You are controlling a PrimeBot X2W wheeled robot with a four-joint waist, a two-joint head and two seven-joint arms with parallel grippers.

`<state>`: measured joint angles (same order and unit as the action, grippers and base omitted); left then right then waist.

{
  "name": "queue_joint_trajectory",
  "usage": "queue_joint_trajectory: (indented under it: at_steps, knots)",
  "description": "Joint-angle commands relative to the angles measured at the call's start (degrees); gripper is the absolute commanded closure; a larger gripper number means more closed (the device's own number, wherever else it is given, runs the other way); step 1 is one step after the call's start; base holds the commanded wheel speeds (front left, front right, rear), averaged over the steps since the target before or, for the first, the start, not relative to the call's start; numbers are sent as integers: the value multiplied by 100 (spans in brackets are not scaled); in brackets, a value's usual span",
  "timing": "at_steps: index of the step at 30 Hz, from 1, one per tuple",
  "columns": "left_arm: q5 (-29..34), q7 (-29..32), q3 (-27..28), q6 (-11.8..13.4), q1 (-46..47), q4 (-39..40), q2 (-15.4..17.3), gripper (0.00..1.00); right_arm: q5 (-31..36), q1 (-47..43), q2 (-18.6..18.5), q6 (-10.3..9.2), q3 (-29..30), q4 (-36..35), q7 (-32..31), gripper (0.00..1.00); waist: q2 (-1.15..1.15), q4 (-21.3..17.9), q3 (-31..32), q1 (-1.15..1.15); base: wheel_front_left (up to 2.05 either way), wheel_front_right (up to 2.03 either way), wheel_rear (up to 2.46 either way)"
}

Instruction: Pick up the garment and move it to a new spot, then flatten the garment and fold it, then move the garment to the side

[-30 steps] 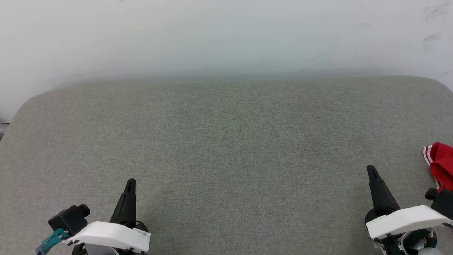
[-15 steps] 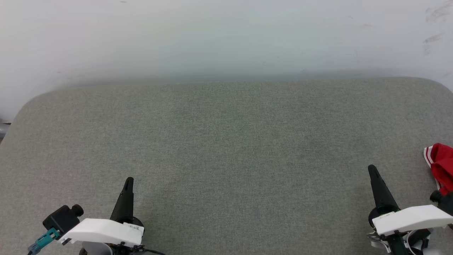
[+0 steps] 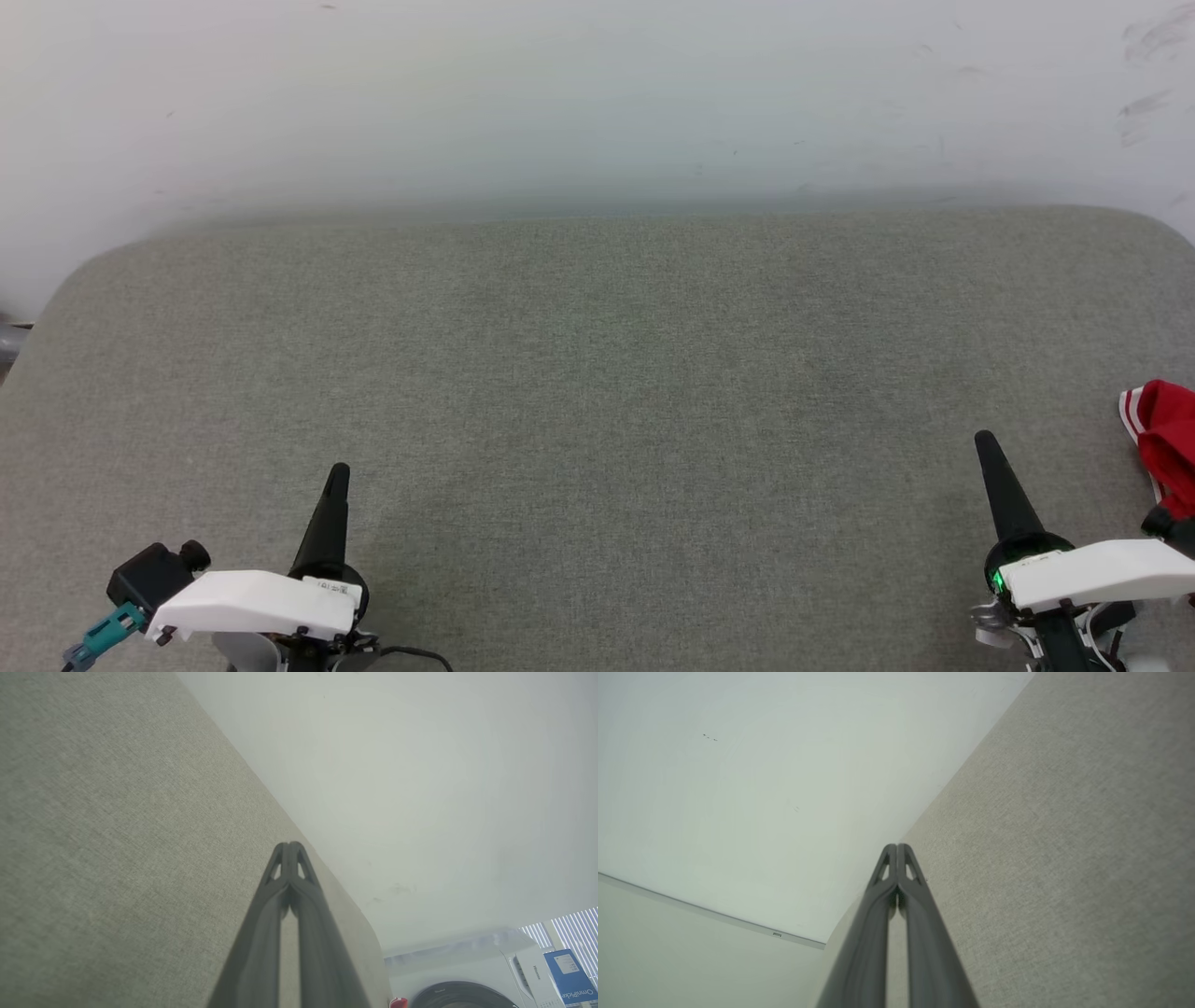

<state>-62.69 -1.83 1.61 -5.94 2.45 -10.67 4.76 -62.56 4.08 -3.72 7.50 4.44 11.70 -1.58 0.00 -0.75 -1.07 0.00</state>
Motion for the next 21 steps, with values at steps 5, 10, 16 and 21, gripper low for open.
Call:
queue_joint_trajectory:
  at_steps: [5,10,16,21]
  knots:
    - [-365,102,73,-41,157,-4,-20,100,-377,149,16,0,37,-7,-70,100,0,6,7,0,0,0,0]
    - [-587,164,110,-55,182,-32,-33,100,-596,163,23,0,53,14,-106,100,0,11,13,0,0,0,0]
    - [-900,250,162,-65,210,-75,-55,100,-907,172,33,-1,76,41,-155,100,0,17,21,0,0,0,0]
    - [-1143,318,200,-77,239,-106,-69,100,-1154,177,40,-1,94,63,-201,100,0,23,28,0,0,0,0]
